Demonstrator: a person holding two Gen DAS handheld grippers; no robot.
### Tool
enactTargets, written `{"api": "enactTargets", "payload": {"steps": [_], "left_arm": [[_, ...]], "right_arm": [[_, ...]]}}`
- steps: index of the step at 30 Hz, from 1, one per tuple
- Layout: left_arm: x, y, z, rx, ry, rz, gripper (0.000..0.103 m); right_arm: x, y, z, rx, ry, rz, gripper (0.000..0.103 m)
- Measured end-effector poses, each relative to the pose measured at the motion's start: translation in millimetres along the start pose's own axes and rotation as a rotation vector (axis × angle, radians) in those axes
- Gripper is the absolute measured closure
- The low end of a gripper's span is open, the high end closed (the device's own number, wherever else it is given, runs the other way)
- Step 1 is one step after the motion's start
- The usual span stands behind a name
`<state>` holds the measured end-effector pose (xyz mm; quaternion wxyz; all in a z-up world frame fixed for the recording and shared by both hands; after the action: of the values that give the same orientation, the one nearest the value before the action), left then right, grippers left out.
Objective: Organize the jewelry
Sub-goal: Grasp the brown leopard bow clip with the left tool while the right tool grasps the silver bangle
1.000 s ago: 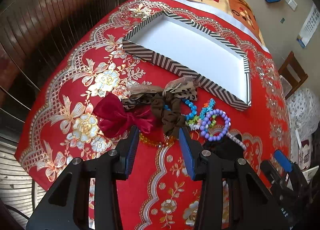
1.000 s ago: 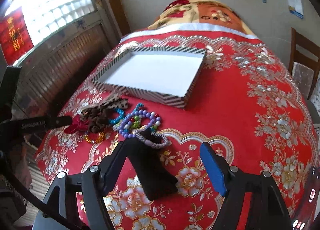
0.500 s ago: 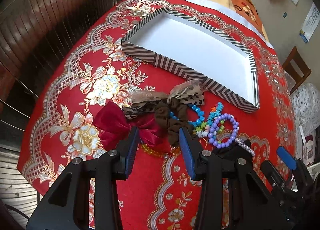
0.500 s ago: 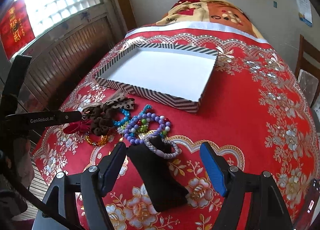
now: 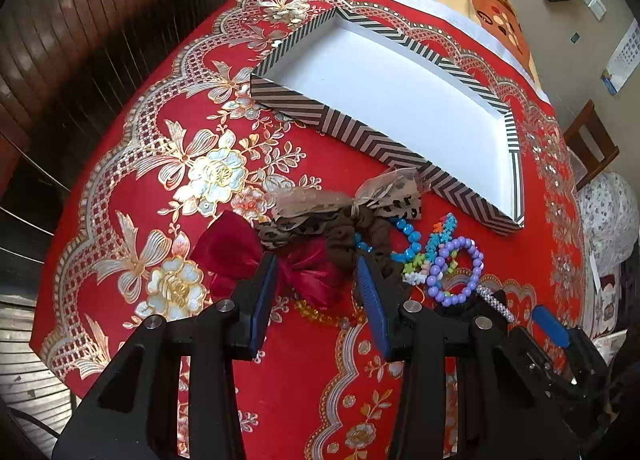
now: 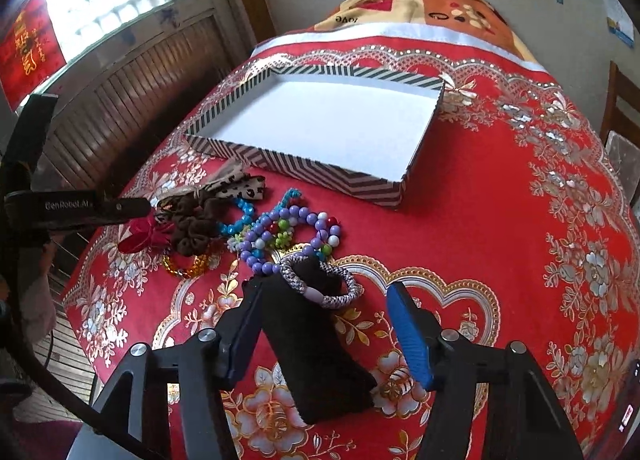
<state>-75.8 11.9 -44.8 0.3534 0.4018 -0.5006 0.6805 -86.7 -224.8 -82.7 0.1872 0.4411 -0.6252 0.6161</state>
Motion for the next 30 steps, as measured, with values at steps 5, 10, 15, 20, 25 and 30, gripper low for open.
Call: {"api": "enactTargets", "payload": {"steps": [5,10,15,20,25,30], "left_arm": [[-8.2,-1.6,6.1,-0.014,0.010,-0.028,0.062],[-12.0,-5.1,8.9,-0.032,0.009,-0.033,0.062],[-21.6,-10.3,19.9,-0.074,0.009,-0.042,0.062],[-33.8,-15.0,23.4,-0.093,-0.011,-0.050,0.062],[-53.6,-16.7,27.4,-0.095,0.005,-0.095,0.063],[-53.7,-17.6,26.8,-0.115,-0.006,-0.078,0.086]], "right_arm": [[-15.4,-4.1,-6.4,0.047,-0.016,-0.014,0.059],[-19.4,-10.7,9.4,-0.017,-0.039,0.000,0.081],[-19.3,-19.2,26.6,-0.085,-0.048,0.019,0.088],[-11.0,-23.0,36.3,-0.131,-0.059,0.038,0.089],[-9.0,-19.6,46.2,-0.159,-0.055,0.029,0.089],[2.2,-20.7,25.5,-0.118,-0.143,0.041,0.048]]}}
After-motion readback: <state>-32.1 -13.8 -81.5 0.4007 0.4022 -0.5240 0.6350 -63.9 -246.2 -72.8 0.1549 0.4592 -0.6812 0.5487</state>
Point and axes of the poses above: each gripper's, at about its wrist camera, not at the fingertips, and x roughly against the way its jaws point, z to its right, y to its underside, the point moved 4 cm from there along -x, roughly the way its jaws point, and after that the axes turned 2 degrees about z, right-handed, at the moved point
